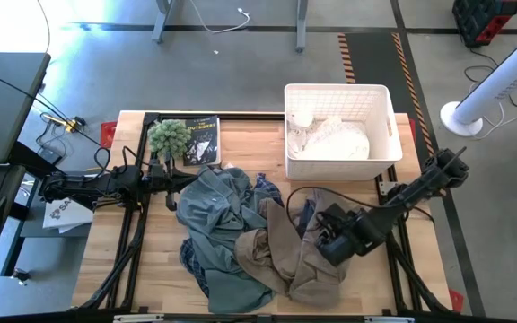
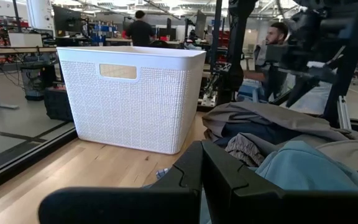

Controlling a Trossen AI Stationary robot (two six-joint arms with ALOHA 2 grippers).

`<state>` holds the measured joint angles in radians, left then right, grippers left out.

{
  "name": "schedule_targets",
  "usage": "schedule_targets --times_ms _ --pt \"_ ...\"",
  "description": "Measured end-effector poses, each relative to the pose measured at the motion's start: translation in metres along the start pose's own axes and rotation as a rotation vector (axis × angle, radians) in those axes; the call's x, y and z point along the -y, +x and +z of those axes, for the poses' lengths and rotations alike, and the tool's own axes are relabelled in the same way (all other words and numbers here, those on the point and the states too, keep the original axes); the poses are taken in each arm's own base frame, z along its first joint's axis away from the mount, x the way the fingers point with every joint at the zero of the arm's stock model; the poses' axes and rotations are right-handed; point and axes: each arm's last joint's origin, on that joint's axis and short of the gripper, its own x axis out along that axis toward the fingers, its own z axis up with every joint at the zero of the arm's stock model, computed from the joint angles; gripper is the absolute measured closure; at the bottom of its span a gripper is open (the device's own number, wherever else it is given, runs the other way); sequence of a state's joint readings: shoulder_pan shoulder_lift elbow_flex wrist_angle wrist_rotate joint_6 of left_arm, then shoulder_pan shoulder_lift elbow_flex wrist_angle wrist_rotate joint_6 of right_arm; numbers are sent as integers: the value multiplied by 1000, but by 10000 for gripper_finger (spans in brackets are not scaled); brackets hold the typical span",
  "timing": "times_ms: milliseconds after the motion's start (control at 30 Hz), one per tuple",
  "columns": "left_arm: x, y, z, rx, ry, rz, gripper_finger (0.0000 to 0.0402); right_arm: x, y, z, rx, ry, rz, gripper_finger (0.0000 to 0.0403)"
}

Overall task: Sort clothes
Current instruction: Put the brown and blue jacket into the white laundry organizer

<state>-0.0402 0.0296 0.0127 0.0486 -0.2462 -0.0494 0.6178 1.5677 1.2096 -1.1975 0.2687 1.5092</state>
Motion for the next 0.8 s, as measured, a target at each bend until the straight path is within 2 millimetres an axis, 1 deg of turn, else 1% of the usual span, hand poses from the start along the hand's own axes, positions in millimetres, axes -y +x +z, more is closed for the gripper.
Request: schedule_targets --times_ms 100,267,333,400,467,533,633,733,800 --pt "0 0 0 0 0 0 400 4 19 -1 -58 0 -9 100" --pt "0 0 0 0 0 0 400 5 69 -8 -128 26 150 100" --pt "0 0 0 0 0 0 400 11 90 -12 -131 54 213 100" --pt "0 0 0 0 0 0 400 20 104 -16 -122 77 239 100" --pt "0 0 0 0 0 0 400 25 112 -19 -99 93 244 100" --pt "0 0 0 0 0 0 400 29 114 -21 -90 83 229 102" --pt "0 0 0 -2 1 0 400 33 115 -22 -72 67 182 122" --pt "0 0 -1 -4 1 1 400 35 115 -22 -68 63 157 177" --pt "0 0 -1 -4 1 0 400 36 116 -22 -69 61 145 230"
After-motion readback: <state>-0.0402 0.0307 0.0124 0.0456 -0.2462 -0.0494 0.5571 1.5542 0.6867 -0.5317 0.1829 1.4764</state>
